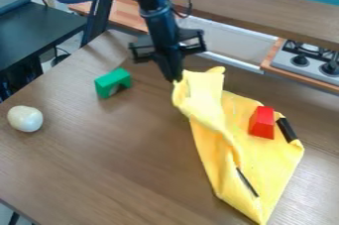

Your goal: Unfold the cloth from top right to bottom left

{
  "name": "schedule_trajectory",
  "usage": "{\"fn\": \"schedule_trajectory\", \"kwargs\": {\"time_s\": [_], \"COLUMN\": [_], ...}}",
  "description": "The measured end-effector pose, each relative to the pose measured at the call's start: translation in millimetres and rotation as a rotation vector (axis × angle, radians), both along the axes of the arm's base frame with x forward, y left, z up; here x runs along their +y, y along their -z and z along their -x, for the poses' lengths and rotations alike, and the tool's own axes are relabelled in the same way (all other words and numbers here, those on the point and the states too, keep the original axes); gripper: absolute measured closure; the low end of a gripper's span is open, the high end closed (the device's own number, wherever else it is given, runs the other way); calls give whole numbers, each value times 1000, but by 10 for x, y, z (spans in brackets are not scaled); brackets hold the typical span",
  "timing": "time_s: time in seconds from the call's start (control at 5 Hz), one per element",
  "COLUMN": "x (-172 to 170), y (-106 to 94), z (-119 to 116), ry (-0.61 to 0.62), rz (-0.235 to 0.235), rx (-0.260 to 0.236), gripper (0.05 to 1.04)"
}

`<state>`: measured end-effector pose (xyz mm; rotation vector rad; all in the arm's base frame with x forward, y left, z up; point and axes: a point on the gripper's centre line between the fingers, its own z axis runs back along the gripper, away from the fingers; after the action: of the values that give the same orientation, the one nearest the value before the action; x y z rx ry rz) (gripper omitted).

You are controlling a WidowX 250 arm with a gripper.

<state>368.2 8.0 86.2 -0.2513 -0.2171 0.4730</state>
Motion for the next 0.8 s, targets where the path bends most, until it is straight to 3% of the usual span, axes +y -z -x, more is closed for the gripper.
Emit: {"fn": "schedule_trajectory", "kwargs": {"time_s": [0.2,0.8], "x": [70,280], "y": [-139,-326], "z": [102,392], "ry": [16,57], "rz": [29,75], "rx": [11,130], "gripper": [1035,1035]}}
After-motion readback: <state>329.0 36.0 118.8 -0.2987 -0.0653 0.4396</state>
